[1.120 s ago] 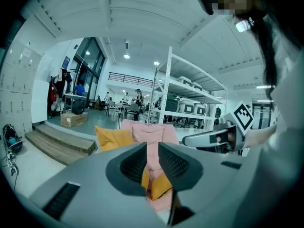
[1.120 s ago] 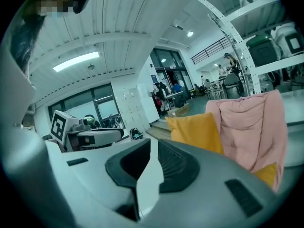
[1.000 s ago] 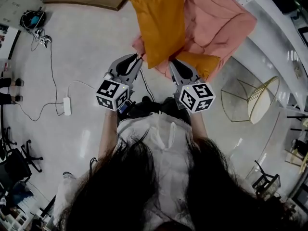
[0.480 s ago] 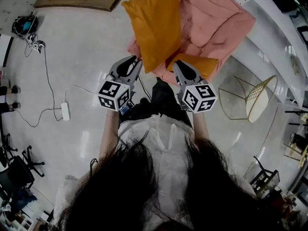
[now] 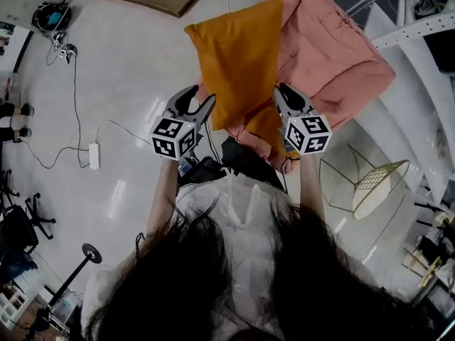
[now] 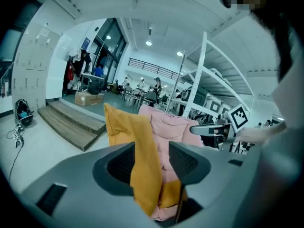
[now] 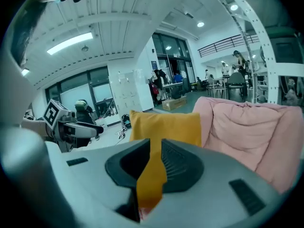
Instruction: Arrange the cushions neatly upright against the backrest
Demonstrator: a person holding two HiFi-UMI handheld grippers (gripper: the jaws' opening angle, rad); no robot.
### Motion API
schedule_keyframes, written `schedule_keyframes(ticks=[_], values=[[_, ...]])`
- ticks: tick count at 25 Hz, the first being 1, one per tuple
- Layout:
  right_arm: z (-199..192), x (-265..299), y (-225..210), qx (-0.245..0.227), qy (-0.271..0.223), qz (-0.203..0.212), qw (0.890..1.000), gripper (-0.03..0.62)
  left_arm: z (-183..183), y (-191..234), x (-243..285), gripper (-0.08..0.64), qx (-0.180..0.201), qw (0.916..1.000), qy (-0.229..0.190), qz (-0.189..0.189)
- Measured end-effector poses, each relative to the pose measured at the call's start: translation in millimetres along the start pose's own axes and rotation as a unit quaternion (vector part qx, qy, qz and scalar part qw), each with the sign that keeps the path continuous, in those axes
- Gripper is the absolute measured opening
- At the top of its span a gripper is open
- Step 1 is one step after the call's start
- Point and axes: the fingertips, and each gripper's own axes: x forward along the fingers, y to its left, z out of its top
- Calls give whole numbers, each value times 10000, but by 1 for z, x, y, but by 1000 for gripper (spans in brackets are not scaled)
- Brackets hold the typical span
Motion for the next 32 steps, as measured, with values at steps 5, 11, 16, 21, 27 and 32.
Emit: schedule_keyframes(ticks=[5,11,16,21,27,32], values=[[-17,49,-50,-178,573,488,9970,64,-18,27,33,229,-214,9979,473,377],[-50,104,-114,370,1110,1032,9878,218,-51,56,61,256,-619,9908,1002,669],[-71,150,-163,846,1420,1329,9772,251,-72,58,80,285,-1108,9831,1284,688],[-85,194,-193,1375,1522,1447,9680,265,-75,60,99,305,-1396,9779,1316,825],[-109,238,-199,1633,1837,1554,9568,267,-77,74,107,307,-1493,9747,1321,1015],[-111,251,-181,2040,1633,1736,9495,252,-78,80,107,305,-1537,9726,1362,1091]])
